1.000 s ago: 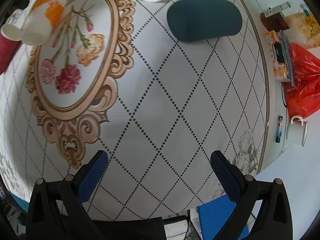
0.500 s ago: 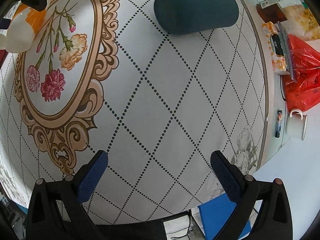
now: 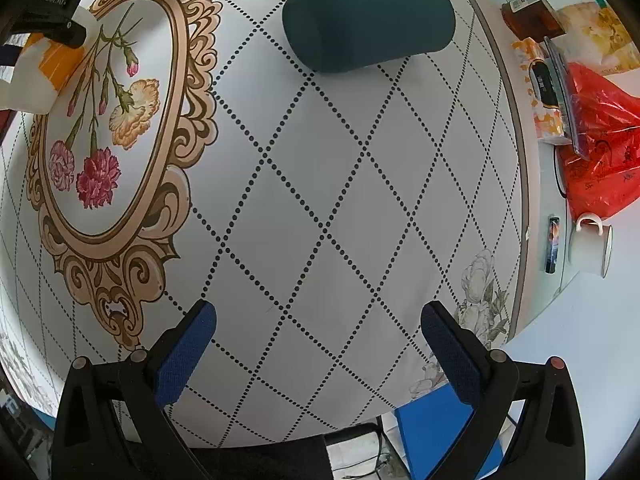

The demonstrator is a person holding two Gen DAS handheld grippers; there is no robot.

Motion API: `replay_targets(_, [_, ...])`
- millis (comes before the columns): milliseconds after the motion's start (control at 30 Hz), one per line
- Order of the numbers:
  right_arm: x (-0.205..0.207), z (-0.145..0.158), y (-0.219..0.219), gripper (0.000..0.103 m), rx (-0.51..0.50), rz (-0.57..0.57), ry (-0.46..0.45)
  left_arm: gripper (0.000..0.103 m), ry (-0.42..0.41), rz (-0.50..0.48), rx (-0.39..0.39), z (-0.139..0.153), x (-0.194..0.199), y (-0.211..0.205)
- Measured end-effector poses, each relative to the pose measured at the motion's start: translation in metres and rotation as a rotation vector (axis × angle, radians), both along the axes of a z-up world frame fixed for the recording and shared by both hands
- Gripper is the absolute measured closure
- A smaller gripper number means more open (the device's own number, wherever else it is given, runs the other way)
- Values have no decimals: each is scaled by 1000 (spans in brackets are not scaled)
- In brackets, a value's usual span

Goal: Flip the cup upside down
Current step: 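Lift the orange-banded cup off the table with the left tool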

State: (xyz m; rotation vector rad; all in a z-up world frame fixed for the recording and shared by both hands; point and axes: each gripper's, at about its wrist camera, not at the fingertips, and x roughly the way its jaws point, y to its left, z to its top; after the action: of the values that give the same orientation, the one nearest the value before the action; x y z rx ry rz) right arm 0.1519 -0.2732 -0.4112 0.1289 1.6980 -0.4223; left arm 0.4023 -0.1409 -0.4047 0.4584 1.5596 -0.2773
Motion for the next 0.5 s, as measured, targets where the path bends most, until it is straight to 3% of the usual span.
replay_targets(500, [4, 4, 7, 0, 5, -14, -8, 24, 44, -41, -16, -11, -10, 11])
